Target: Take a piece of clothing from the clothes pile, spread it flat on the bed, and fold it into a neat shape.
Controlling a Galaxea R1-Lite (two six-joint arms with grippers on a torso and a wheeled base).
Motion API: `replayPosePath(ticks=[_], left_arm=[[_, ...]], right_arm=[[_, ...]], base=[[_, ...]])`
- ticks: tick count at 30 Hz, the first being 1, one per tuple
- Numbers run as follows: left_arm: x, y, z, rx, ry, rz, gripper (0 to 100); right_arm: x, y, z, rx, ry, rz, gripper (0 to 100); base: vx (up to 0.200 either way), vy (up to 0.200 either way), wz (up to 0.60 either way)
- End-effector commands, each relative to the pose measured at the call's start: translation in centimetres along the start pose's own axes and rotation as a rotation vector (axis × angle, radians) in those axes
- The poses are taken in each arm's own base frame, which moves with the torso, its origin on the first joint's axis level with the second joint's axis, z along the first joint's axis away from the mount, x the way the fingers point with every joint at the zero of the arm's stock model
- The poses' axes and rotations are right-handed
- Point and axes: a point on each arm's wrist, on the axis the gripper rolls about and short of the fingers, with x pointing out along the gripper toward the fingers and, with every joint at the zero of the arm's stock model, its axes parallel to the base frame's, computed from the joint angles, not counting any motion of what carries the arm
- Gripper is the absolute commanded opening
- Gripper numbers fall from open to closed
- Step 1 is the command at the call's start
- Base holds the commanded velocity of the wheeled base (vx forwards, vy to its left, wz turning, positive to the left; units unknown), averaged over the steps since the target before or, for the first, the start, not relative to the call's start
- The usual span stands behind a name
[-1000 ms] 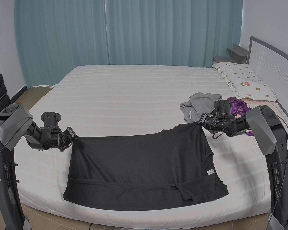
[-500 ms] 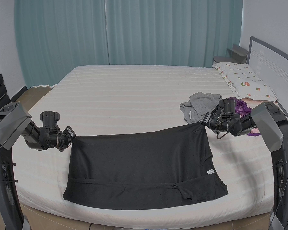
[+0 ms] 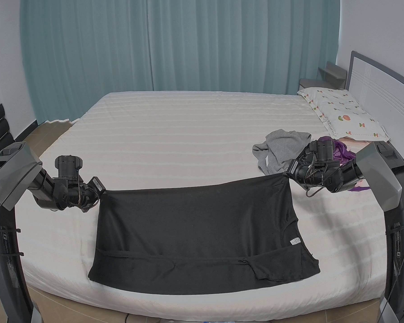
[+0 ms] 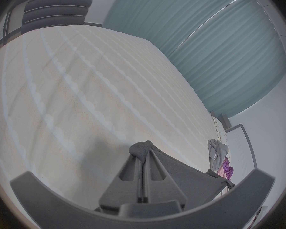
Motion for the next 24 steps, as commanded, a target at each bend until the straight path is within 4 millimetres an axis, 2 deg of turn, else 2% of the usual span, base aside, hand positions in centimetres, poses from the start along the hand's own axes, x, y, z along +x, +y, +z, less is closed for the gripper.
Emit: replayPosePath(ticks=[1,14,24], left_arm=[[-0.2,-0.1,0.0,-0.002,0.000,0.000,0],[-3.3,-0.4,-0.9,0.005,0.017,0.007,0],[-5.0,0.1,-2.1,0.024,0.046,0.030,0]], right_arm=[[-0.7,0.3,0.0,-0.001,0.002,0.002,0],[-5.1,0.2,-1.4,0.021,0.106,0.029,0],[-7.2,-0.8,-2.8,0.024,0.109,0.031,0]], base=[[0.000,0.000,0.00],[0.000,0.000,0.00],[0.000,0.000,0.00]])
